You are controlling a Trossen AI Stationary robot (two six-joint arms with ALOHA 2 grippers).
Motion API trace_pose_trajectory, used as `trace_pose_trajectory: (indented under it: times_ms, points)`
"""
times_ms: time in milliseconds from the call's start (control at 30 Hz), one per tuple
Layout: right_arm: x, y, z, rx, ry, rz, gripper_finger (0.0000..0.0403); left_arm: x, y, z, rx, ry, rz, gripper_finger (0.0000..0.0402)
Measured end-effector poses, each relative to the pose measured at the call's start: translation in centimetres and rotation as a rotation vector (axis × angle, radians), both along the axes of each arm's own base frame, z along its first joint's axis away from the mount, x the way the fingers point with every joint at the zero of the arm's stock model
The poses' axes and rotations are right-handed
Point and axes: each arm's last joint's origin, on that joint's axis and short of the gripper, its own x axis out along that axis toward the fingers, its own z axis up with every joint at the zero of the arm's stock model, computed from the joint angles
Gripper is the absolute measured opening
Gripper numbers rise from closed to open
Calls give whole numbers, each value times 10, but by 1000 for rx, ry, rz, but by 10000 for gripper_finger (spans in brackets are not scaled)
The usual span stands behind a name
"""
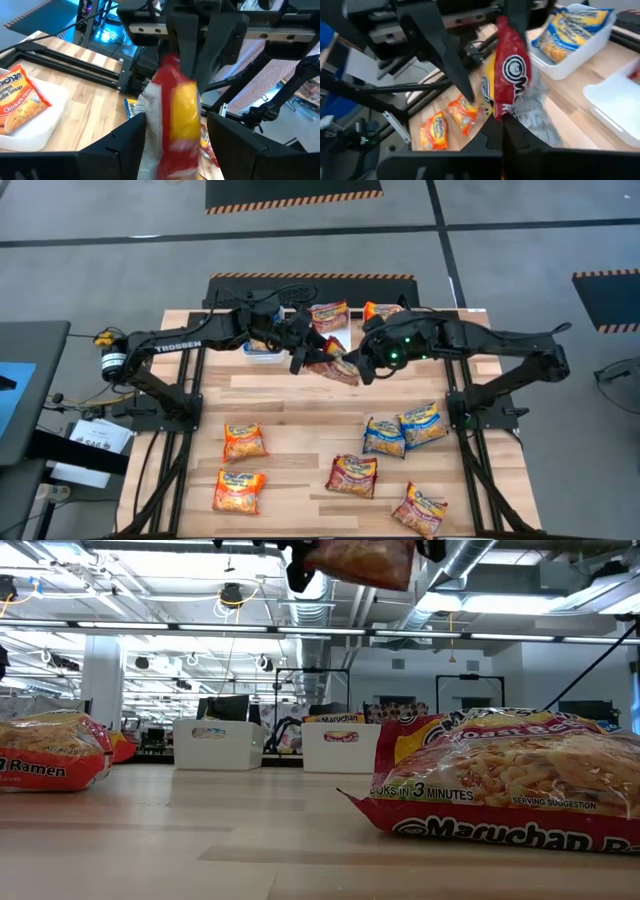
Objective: Sort Maruchan noodles
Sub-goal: Put the red noodle pack into the middle white bin
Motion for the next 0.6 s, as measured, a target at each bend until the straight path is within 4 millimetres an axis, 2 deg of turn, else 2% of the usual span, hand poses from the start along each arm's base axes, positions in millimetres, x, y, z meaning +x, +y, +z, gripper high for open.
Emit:
trace_pose_trajectory:
  times_ms: [233,600]
  points:
    - [7,0,-5,4,14,5,5,-1,-1,-2,13,19,-23,184]
    - [8,0,-3,9,-16,0,6,-1,-1,-3,70,21,-36,52]
